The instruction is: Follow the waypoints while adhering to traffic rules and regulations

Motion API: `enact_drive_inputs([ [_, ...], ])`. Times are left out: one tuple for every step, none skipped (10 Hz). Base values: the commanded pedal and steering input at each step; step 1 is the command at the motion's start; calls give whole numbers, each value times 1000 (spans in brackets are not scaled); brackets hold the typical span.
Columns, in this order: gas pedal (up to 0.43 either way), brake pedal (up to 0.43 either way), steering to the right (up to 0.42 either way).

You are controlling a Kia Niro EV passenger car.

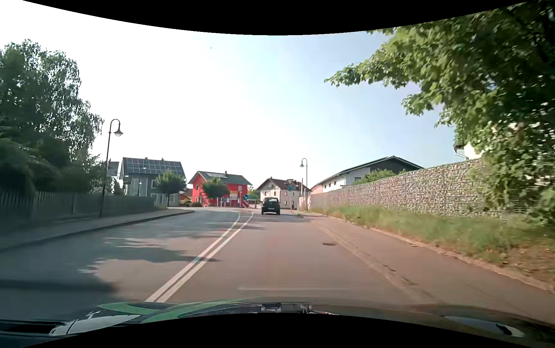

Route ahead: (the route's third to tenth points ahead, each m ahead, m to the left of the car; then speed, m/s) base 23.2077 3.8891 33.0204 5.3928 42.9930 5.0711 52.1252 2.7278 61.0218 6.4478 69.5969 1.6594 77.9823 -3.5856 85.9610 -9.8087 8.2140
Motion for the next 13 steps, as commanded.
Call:
enact_drive_inputs([
  [87, 0, -11],
  [87, 0, -6],
  [87, 0, -3],
  [87, 0, -3],
  [87, 0, -3],
  [87, 0, -3],
  [87, 0, -3],
  [87, 0, -3],
  [87, 0, -3],
  [87, 0, -3],
  [87, 0, -3],
  [87, 0, -3],
  [87, 0, -5],
])
